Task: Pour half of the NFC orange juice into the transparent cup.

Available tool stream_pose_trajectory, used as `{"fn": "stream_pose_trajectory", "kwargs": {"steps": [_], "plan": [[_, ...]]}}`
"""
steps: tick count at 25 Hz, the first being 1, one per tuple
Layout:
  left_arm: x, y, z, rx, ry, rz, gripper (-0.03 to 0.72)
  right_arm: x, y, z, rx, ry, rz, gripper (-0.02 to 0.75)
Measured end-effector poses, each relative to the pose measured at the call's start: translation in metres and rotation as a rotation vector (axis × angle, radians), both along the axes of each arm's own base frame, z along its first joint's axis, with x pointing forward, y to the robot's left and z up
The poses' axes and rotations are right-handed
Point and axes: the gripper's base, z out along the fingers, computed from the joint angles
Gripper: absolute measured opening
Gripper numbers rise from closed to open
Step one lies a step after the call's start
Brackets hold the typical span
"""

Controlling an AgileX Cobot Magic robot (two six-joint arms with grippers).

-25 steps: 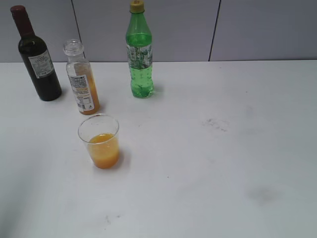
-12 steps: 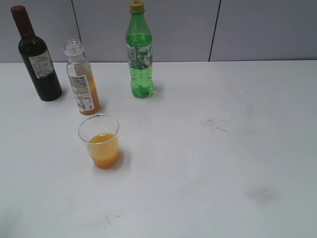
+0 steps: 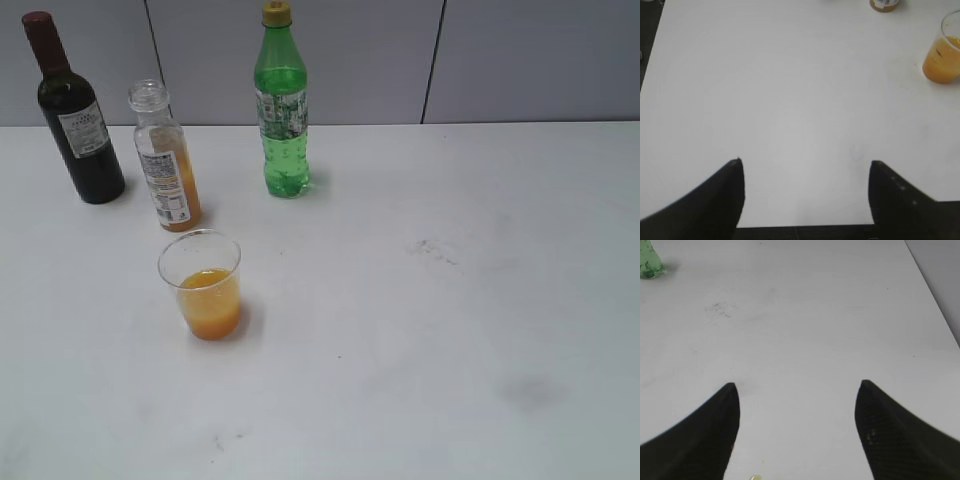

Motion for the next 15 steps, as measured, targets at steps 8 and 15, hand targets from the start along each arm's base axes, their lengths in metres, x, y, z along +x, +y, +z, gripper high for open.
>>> {"fn": "stream_pose_trajectory", "kwargs": {"steps": [8,15], "plan": [[-0.035,0.000,-0.035,-0.026,-0.144,0.022,0.594,0.000,0.000,0.000,-0.001,0.000,0.000,0.552],[-0.034,0.004,-0.036,-0.032,-0.197,0.084,0.594,0.000,0.000,0.000,-0.001,-0.001,0.000,0.552]]}}
